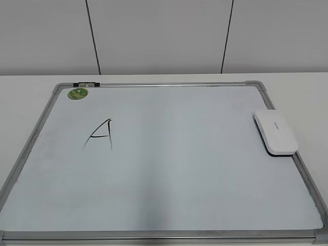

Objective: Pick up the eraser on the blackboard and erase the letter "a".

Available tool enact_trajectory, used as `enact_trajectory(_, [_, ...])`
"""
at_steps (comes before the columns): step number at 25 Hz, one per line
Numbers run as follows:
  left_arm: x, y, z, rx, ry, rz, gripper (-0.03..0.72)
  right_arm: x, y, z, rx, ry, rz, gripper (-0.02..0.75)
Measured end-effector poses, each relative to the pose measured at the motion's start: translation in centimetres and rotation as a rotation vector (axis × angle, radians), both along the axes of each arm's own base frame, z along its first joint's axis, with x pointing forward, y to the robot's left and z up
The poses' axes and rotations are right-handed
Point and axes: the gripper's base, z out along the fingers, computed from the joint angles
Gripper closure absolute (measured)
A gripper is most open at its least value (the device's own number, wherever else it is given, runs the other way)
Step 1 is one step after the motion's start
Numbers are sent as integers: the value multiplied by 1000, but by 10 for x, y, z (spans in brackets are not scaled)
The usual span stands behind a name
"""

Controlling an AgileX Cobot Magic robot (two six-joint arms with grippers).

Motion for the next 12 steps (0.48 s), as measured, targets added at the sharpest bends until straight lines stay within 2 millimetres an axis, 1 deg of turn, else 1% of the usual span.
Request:
enact_trajectory(3, [-4,0,0,-1,-21,15,131,0,0,0,0,0,0,151])
enact_trajectory(12, [-5,0,0,-1,-26,21,160,0,0,0,0,0,0,150])
